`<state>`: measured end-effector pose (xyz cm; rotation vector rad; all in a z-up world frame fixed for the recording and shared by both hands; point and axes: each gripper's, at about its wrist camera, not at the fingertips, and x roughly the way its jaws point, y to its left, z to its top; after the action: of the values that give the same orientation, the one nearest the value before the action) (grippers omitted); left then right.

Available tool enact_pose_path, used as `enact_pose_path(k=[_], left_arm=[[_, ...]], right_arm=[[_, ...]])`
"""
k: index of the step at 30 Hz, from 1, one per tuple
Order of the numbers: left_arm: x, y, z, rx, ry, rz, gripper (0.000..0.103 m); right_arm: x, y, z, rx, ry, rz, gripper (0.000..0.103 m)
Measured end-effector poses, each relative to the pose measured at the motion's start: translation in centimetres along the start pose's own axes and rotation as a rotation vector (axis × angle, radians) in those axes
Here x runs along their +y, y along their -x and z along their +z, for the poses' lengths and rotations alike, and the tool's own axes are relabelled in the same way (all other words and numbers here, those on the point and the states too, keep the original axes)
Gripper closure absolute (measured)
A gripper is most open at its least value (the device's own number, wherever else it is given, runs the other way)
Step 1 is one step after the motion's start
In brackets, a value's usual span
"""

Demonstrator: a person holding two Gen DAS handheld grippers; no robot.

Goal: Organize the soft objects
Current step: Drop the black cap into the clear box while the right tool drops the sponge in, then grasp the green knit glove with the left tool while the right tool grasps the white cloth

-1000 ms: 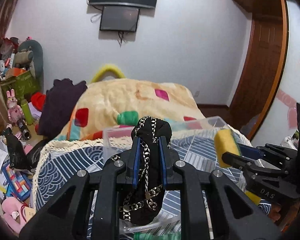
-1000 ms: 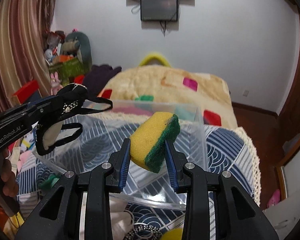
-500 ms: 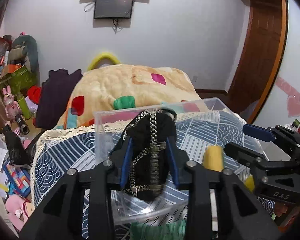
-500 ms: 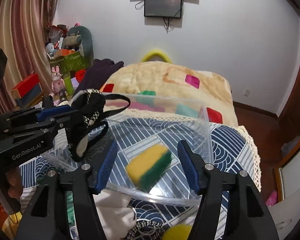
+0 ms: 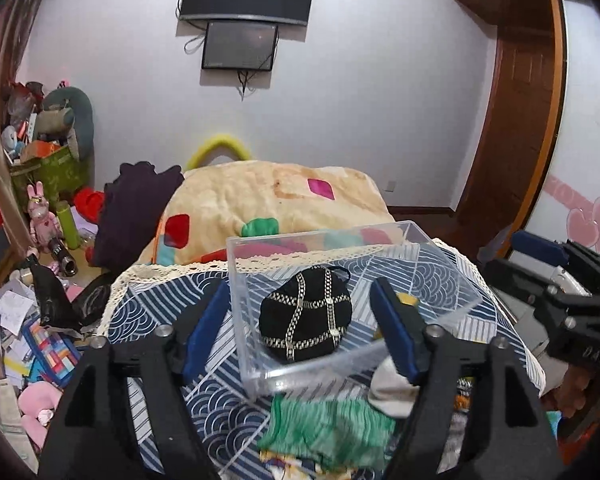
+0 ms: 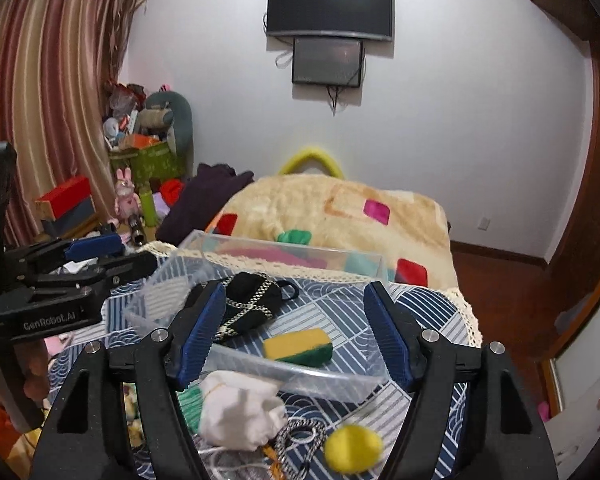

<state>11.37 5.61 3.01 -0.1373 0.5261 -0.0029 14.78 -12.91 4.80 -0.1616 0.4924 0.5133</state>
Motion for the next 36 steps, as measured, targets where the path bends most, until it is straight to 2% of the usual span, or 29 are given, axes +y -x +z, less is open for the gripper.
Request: enact_pose_path(k=[6,18,25,28,29,30,32,36], left_arm=[[-0.2,2.0,-2.0,0.011,0.001,0.011,0.014],[-1.0,1.9,-6.0,0.073,-0.05,-0.009,0.009],[-1.1,-1.0,-8.5,0.166,-0.047,-0.043,0.009],[-1.2,-2.2,-9.4,0.178,-0.051,-0.036,0.01],[-1.2,-2.6,-9.7,0.183,-0.056,-0.04,0.014],[-1.2,-2.8,-9.8,0.186,-0.059,-0.042,0.024],[-1.2,-3.6,-10.0,0.199,-0.064,-0.045,0.034],[-0.9,-4.3,-10.3,0.2,-0.048,-0.063,0.047]], right_arm=[[0.8,2.0,-1.3,-0.03,0.02,-0.013,0.035],[1.4,1.1,-5.2,0.041,0.032,-0.001,0.034],[1.9,-1.5,-6.9,0.123,0.026,0.059,0.035],[1.9,-2.4,-7.6,0.143,0.014,0.073,0.035],[1.9,-2.7,-7.7,0.149,0.014,0.073,0.035],[2.0,-3.0,-7.8,0.152,0.013,0.07,0.036],[2.1,-3.4,-8.0,0.16,0.014,0.071,0.042],[2.4,-4.1,-8.2,0.179,0.019,0.091,0.048]])
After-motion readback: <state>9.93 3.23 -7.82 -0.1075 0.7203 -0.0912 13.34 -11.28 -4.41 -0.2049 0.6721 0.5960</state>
